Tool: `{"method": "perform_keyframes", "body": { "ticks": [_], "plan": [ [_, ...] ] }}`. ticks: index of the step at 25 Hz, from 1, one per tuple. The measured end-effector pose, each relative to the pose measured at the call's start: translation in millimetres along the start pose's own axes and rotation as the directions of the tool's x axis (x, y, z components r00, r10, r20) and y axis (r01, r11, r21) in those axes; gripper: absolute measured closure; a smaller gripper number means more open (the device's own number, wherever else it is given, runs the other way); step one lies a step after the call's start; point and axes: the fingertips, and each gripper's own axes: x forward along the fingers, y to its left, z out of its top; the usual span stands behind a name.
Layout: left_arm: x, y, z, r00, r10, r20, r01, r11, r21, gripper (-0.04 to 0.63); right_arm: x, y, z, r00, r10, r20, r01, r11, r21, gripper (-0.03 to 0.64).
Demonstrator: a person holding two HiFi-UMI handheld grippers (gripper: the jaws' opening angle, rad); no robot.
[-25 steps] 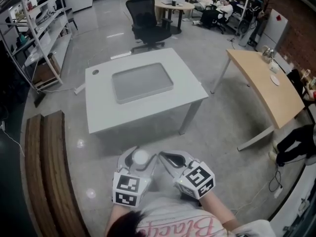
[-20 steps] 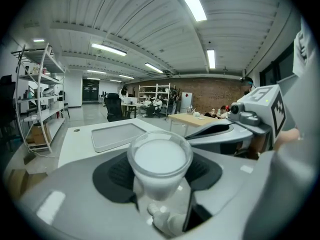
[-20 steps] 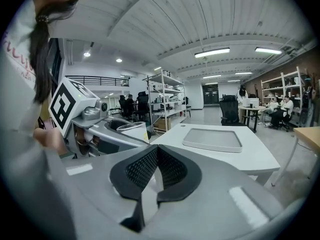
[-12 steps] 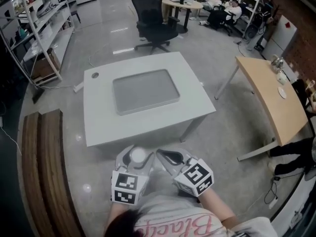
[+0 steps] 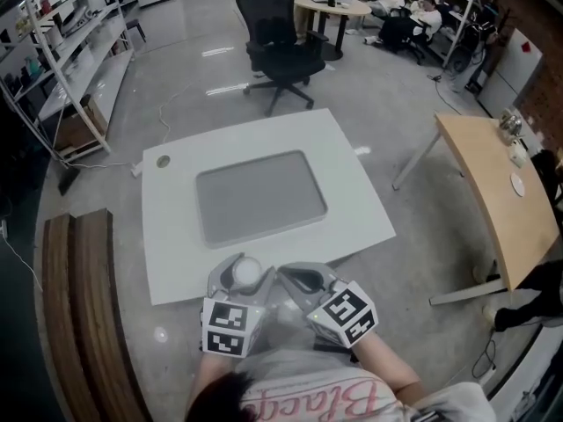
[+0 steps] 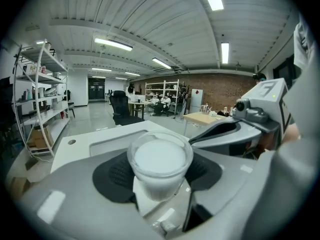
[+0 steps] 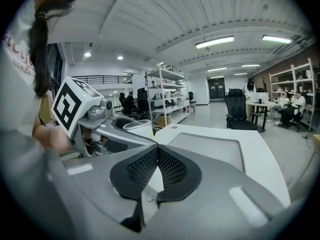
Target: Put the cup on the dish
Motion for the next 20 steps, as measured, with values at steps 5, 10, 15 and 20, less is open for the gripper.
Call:
{"method": "perform_keyframes", "body": {
  "ticks": [5,10,15,20],
  "plan": [
    [33,17,14,1.000,0.027,-0.014,-0.027,1.000,0.006,0.339,14,-28,12,1.000,0.020,-0.017,-0.021,0.999,-0.025,0.615],
    [59,28,14,0.998,0.052,-0.021,-0.052,0.999,0.007,0.339,24,-42,11,0.998,0.054,-0.036,-0.055,0.998,-0.027,0.615],
    [83,39,9,0.998,0.051,-0.029,-0.051,0.999,0.004,0.339,30,-55,12,0.998,0.038,-0.048,-0.039,0.999,-0.021,0.615],
    [110,55,11,0.998,0.064,-0.011,-0.064,0.998,-0.004,0.339,35,-72,13,0.998,0.021,-0.053,-0.021,1.000,-0.010,0.615]
  ]
}}
